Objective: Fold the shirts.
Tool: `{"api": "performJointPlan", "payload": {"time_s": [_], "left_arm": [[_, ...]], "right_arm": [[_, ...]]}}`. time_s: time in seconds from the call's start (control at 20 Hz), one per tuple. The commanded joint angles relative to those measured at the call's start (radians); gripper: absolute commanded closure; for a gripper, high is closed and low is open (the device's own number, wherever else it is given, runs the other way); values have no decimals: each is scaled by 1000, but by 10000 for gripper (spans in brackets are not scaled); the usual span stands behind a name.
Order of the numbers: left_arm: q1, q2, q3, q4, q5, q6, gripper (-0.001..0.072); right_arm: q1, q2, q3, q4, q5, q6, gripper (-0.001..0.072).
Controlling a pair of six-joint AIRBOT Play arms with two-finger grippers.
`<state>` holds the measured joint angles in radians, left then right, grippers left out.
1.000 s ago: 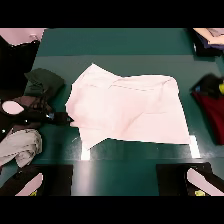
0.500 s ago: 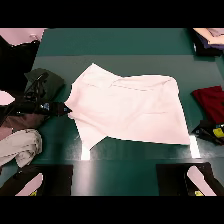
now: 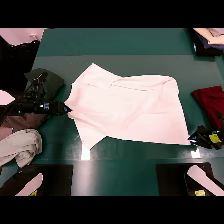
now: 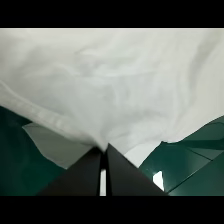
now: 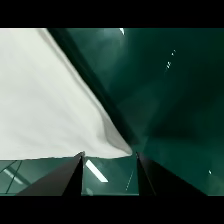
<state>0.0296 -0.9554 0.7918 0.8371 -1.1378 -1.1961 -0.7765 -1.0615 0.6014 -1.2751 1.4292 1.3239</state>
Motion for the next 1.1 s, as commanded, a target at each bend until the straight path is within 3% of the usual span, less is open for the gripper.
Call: {"api": "performJointPlan", "payload": {"time_s": [0.0,0.1,0.25,0.3,0.5,0.65,0.75,0.9,1.05], "left_arm": [[0,1,1,0,1,-1,677],[0,1,1,0,0,-1,677],[0,1,1,-5,0,-2,677],[0,1,1,-5,-1,-2,677],[0,1,1,-6,-4,-2,677],[0,1,7,-12,5,-10,677],[0,1,71,-14,-4,-10,677],[0,1,303,-14,-24,-9,677],[0,1,638,-14,-34,-9,677]], "right_arm": [[-5,-53,-3,15,-24,-11,347],[-4,-71,-3,34,-27,-32,407],[-4,-98,-3,52,-23,-37,419],[-4,-100,-3,54,-23,-56,532],[-4,-47,-3,54,-41,-92,691],[-5,41,-2,80,-46,-95,694],[-2,96,25,219,-34,-95,694],[73,177,137,497,-51,-95,695],[220,248,360,658,-145,-90,695]]}}
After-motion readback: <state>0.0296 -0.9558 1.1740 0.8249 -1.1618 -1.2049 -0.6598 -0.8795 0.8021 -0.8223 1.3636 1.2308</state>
